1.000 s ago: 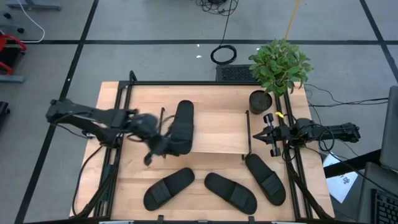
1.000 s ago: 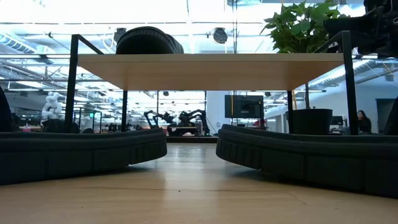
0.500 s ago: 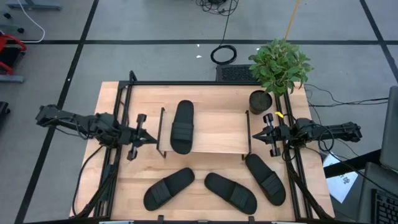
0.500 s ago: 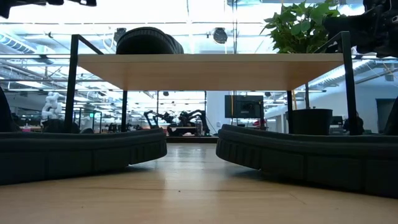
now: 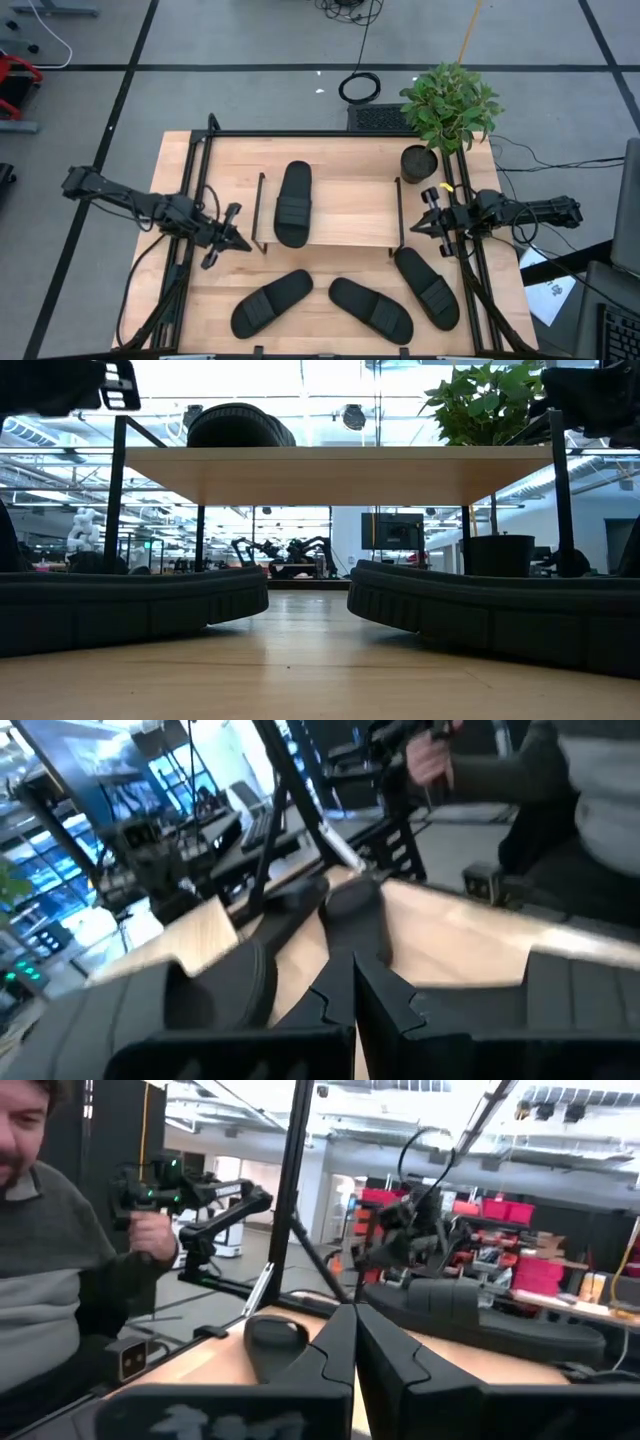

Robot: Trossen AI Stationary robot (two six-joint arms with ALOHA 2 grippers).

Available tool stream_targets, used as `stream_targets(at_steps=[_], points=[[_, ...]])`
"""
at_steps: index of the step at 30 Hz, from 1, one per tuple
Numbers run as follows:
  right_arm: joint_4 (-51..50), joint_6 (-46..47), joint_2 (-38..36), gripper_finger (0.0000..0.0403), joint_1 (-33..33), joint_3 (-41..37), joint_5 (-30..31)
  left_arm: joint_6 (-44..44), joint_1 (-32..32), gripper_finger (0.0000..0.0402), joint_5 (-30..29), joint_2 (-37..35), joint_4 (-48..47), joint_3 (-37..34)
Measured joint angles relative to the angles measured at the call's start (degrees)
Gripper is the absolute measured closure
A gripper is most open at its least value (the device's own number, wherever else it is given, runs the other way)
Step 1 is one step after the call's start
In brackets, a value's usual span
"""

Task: Pick and place slides into the shelf
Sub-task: Put the top black slipper on the shelf

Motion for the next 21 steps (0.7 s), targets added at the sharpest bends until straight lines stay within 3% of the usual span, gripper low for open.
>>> stream_targets(at_steps=[13,18,21], points=[[3.1,-3.38,0.0,0.0403,0.0,-0.01,-0.04,-5.1,0.97,0.0399,2.31,-0.02,1.14,-0.47],[8.56,3.93,-0.02,0.0403,0.0,0.01,-0.04,-5.06,0.97,0.0399,1.79,0.01,2.18,-0.47],[6.08,5.09,-0.04,0.04,0.0,0.93,-0.01,-5.28,0.97,0.0394,1.77,0.03,2.07,-0.47]])
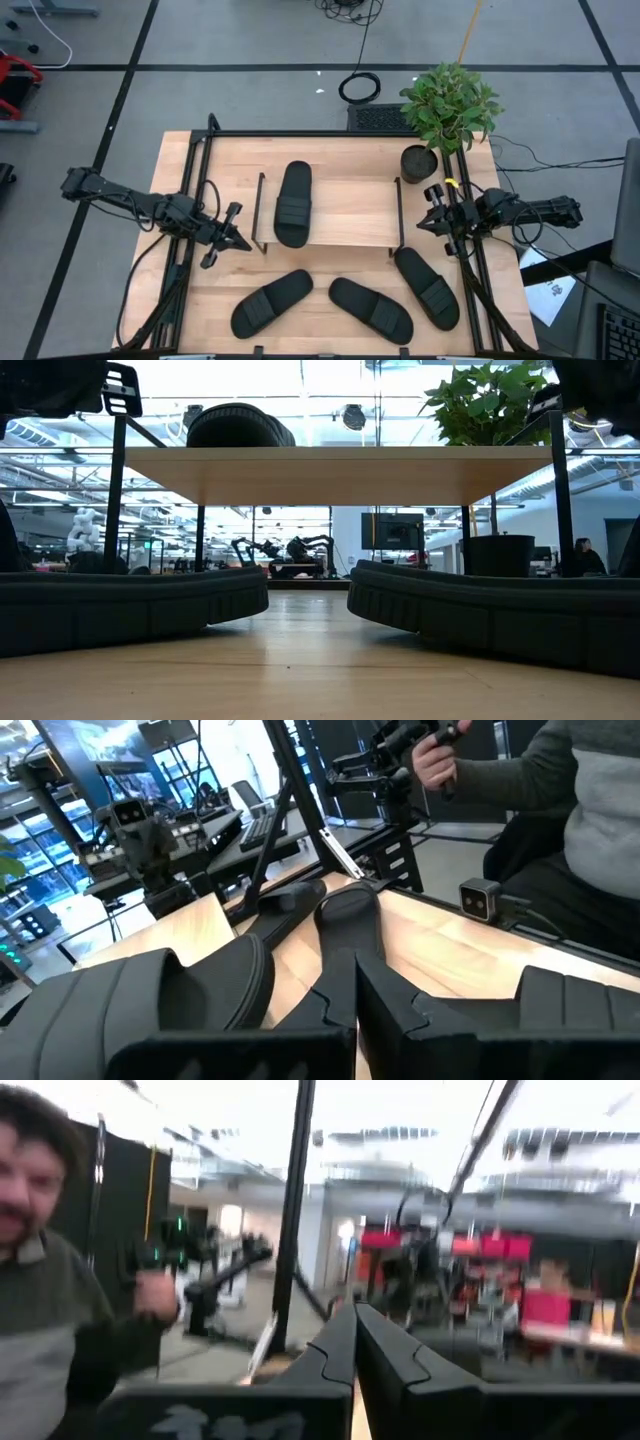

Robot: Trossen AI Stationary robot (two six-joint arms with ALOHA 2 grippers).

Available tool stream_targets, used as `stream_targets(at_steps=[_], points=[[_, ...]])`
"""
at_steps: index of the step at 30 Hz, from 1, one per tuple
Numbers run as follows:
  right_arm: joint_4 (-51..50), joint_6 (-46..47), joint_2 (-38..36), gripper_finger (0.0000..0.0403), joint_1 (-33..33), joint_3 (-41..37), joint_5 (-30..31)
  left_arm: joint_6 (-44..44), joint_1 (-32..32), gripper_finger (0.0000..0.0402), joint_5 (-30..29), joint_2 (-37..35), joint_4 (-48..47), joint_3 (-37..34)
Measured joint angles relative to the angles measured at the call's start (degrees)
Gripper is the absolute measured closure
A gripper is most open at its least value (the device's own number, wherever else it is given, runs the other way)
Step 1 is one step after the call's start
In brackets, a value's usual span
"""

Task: Pick and place slides into the shelf
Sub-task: Put the top black slipper on the shelf

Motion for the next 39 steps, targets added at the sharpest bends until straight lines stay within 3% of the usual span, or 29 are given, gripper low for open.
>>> stream_targets(at_steps=[5,13,22,28,33,39], points=[[-11.49,-0.31,1.53,0.0373,-0.06,6.39,5.95,-1.46,0.0,0.039,-0.02,-0.02,0.07,0.0],[-32.81,-0.45,9.15,0.0316,0.0,25.0,8.11,-1.72,0.0,0.0397,-0.07,0.0,-0.29,0.0],[-59.22,3.98,25.87,0.0303,-0.01,49.43,11.53,-1.4,0.0,0.0388,-3.78,0.0,0.19,0.02],[-84.17,10.08,37.01,0.0303,-0.02,65.87,17.88,-1.71,0.01,0.04,-5.62,0.0,0.0,0.04],[-88.65,19.1,40.93,0.0295,0.01,66.7,8.02,-4.9,0.0,0.0388,-5.62,-0.02,-0.28,0.07],[-88.27,27.31,43.19,0.0249,0.0,59.94,0.59,-6.86,0.0,0.0381,-5.6,0.0,-0.98,0.07]])
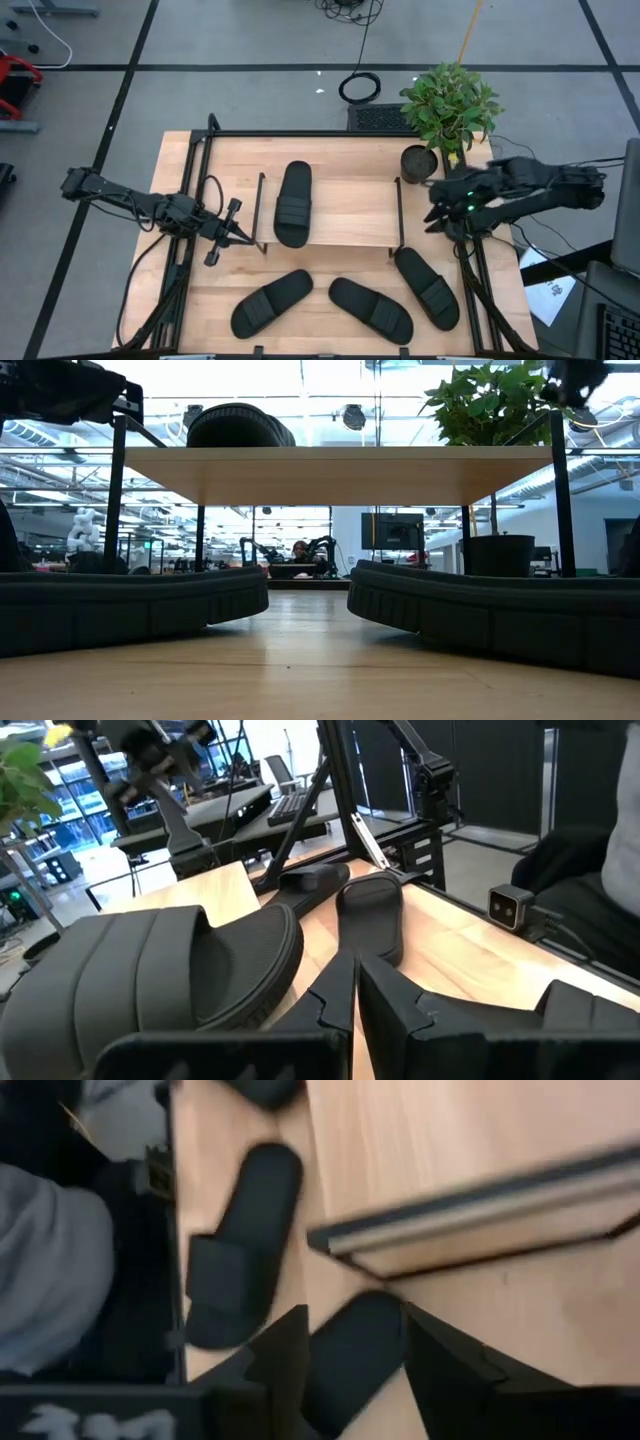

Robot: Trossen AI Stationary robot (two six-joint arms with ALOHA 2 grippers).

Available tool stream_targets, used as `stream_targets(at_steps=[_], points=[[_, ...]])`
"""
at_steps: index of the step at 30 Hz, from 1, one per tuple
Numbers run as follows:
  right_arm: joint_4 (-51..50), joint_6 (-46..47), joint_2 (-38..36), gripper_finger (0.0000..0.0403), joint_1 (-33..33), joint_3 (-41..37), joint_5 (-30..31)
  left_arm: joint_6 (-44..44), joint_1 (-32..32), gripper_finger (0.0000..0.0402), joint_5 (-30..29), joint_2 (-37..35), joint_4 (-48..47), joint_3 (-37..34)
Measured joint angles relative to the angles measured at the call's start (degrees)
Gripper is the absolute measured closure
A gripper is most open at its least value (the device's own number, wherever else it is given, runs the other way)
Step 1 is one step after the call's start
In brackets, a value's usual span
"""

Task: Pick and place slides into the shelf
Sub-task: Put the top black slipper on the shelf

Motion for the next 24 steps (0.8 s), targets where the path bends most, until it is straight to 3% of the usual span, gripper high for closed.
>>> stream_targets(at_steps=[10,15,24], points=[[10.14,1.82,0.13,0.018,2.15,-17.29,-8.52,-0.9,0.0,0.038,0.0,-0.02,-2.18,0.0],[17.31,6.23,-0.06,0.0175,3.63,-23.46,-15.47,-0.85,0.0,0.038,0.0,-0.02,-3.1,0.0],[20.66,9.63,-0.05,0.0189,9.07,-26.72,-17.19,-0.07,0.02,0.038,-0.39,-0.01,-3.18,0.0]])
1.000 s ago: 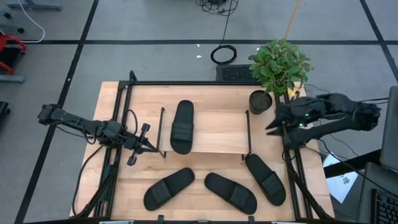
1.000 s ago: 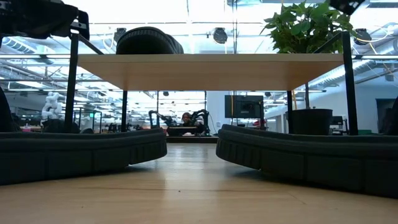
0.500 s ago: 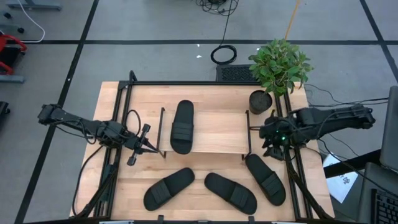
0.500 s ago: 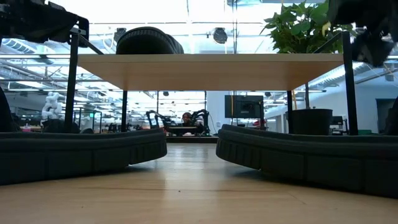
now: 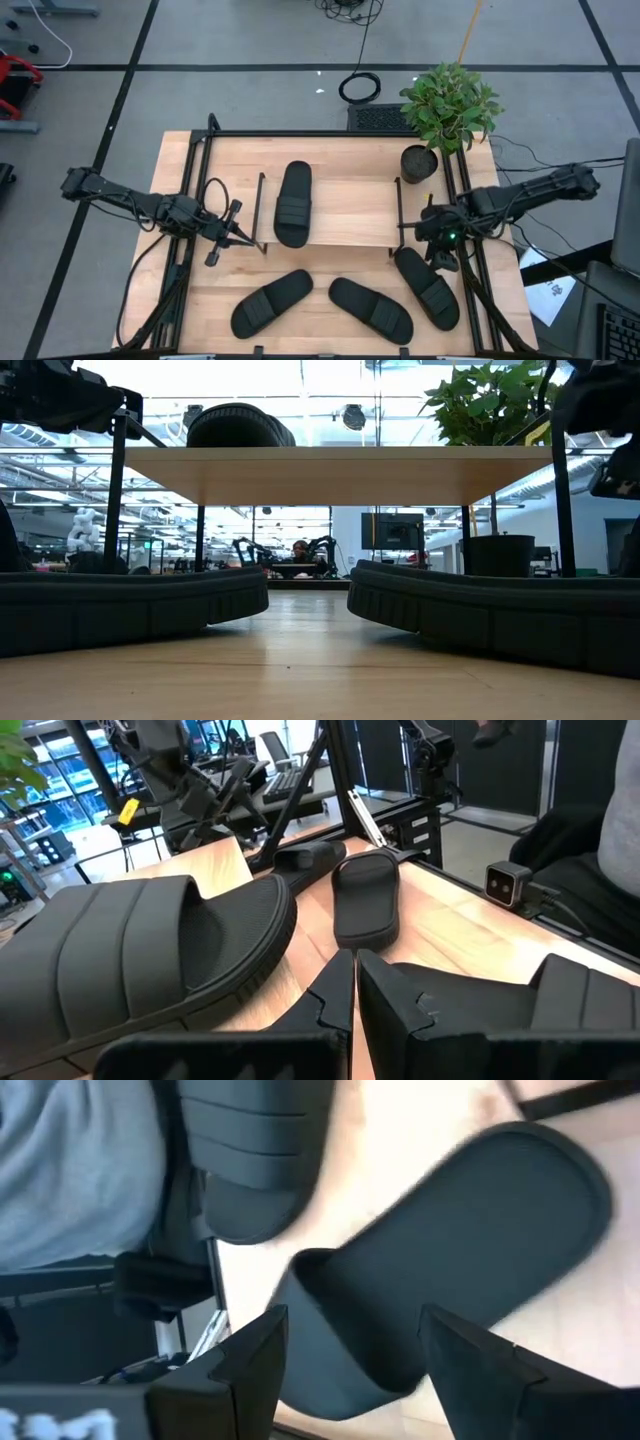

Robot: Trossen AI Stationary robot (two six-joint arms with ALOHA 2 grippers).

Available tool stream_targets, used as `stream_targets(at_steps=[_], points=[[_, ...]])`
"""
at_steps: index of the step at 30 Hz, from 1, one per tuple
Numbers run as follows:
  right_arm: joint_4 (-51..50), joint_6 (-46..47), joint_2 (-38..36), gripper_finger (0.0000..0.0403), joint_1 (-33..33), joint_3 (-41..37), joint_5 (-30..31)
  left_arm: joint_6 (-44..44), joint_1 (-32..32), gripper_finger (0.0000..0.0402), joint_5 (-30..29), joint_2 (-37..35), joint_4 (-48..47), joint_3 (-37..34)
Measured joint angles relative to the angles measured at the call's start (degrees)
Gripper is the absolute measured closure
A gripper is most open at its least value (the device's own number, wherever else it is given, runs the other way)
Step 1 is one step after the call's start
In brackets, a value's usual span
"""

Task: Pick and place slides into the shelf
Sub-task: Put the top black slipper on the shelf

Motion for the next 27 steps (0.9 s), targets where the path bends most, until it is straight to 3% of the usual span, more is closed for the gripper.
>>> stream_targets(at_steps=[4,11,23,27], points=[[5.05,1.44,0.11,0.019,3.7,0.0,0.51,0.0,-0.02,0.038,-0.04,0.01,-0.01,0.0],[7.62,-0.28,0.17,0.019,9.5,-1.53,7.7,-0.02,-0.02,0.038,-0.07,0.01,-0.01,0.0],[31.01,12.27,0.22,0.019,16.56,-15.69,6.42,-0.07,0.0,0.038,-0.11,0.01,-0.31,0.0],[31.44,12.83,0.95,0.019,19.88,-16.02,8.62,-0.12,0.01,0.038,-0.13,0.01,-0.32,0.0]])
